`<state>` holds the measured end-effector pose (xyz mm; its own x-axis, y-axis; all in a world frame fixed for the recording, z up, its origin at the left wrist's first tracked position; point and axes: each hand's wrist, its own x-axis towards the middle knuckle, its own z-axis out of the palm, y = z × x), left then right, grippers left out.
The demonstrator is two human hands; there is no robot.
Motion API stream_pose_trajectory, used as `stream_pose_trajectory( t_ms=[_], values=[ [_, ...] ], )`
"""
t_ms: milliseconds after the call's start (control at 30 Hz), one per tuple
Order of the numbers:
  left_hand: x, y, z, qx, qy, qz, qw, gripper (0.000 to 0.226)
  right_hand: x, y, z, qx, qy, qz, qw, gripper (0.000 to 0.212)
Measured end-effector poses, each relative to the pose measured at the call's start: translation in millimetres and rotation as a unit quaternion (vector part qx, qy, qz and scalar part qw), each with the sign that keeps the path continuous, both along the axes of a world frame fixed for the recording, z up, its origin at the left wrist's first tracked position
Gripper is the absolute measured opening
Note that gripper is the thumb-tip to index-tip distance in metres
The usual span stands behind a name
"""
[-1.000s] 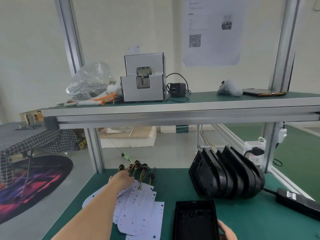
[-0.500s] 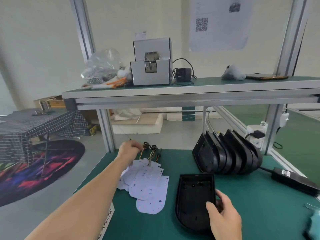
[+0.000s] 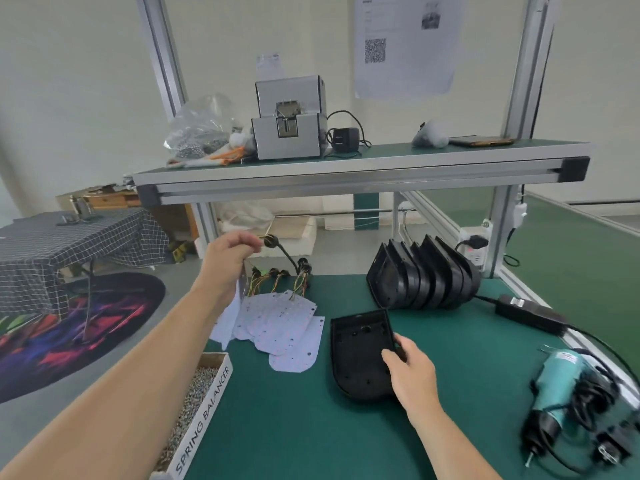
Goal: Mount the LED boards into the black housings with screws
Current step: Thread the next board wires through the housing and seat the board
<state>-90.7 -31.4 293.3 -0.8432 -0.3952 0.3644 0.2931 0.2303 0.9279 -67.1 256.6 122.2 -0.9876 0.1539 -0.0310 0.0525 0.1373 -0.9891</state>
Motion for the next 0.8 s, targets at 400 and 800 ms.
stream_pose_trajectory(
  t_ms=[400, 800],
  values=[
    [95, 46, 54, 0.083, 0.104, -0.089, 0.987, 0.033, 39, 38, 15, 0.093, -0.054, 0.093, 0.990, 0.030],
    [154, 62, 103, 0.107, 0.219, -0.257, 0.935, 0.041, 34, 26, 32, 0.396, 0.076, 0.044, 0.914, 0.077]
  ],
)
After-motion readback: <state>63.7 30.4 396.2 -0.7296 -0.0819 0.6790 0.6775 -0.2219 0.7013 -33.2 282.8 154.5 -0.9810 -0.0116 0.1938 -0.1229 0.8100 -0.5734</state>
